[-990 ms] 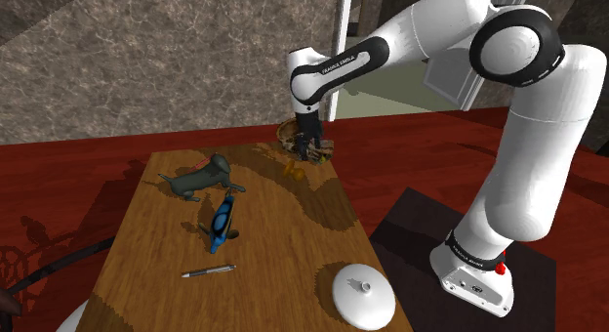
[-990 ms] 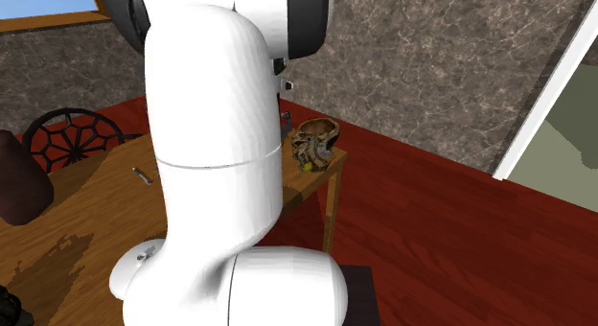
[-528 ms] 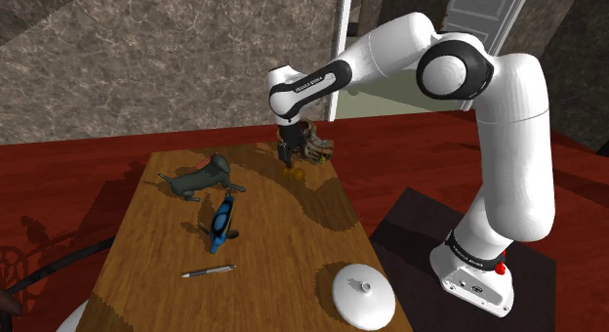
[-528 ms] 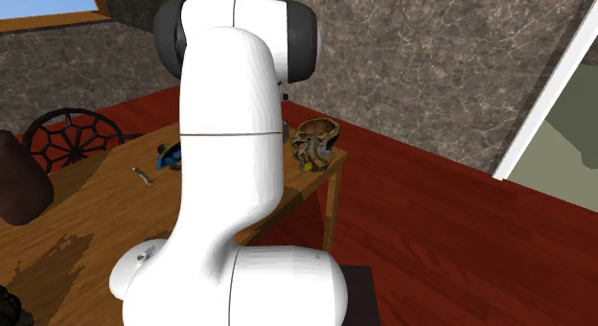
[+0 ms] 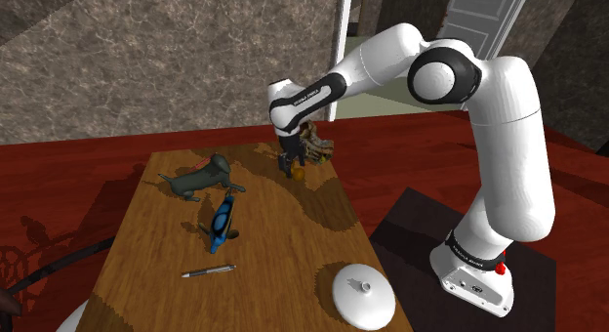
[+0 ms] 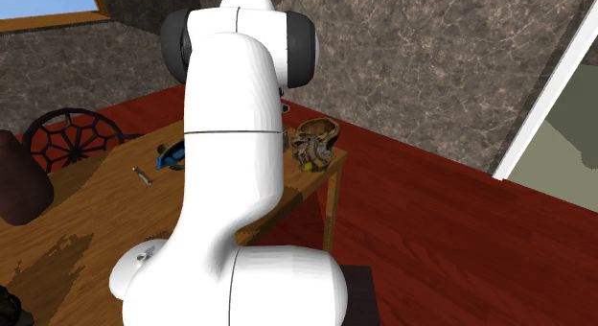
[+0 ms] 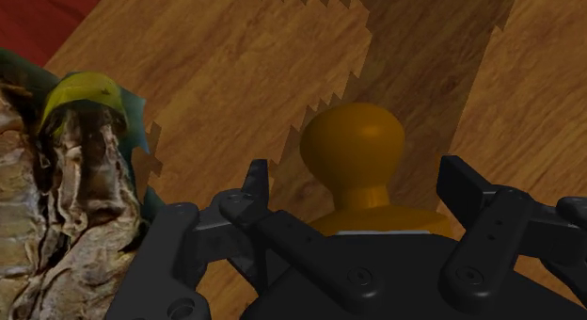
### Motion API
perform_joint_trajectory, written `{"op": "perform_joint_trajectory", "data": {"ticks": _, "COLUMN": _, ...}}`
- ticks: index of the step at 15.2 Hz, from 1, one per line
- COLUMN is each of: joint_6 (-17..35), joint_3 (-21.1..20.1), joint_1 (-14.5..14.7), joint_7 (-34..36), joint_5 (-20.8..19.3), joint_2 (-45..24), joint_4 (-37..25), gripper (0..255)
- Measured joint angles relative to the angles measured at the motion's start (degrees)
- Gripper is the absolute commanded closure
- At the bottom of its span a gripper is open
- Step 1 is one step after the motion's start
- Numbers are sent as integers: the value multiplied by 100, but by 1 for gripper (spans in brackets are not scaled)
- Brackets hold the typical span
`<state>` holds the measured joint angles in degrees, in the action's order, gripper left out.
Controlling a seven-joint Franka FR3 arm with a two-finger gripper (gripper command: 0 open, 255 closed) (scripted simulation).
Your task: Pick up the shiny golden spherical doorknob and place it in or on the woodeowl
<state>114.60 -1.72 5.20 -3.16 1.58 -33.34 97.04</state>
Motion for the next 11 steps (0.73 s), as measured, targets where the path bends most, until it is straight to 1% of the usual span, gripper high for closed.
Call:
{"op": "perform_joint_trajectory", "data": {"ticks": 6, "joint_6": 66, "joint_3": 0, "joint_1": 0, "joint_7": -2, "joint_5": 1, "joint_2": 6, "joint_4": 69, "gripper": 0}}
{"op": "perform_joint_trajectory", "data": {"ticks": 7, "joint_6": 66, "joint_3": 0, "joint_1": 0, "joint_7": -2, "joint_5": 1, "joint_2": 6, "joint_4": 69, "gripper": 255}}
{"op": "perform_joint_trajectory", "data": {"ticks": 11, "joint_6": 65, "joint_3": -1, "joint_1": 0, "joint_7": -2, "joint_5": 1, "joint_2": 6, "joint_4": 69, "gripper": 255}}
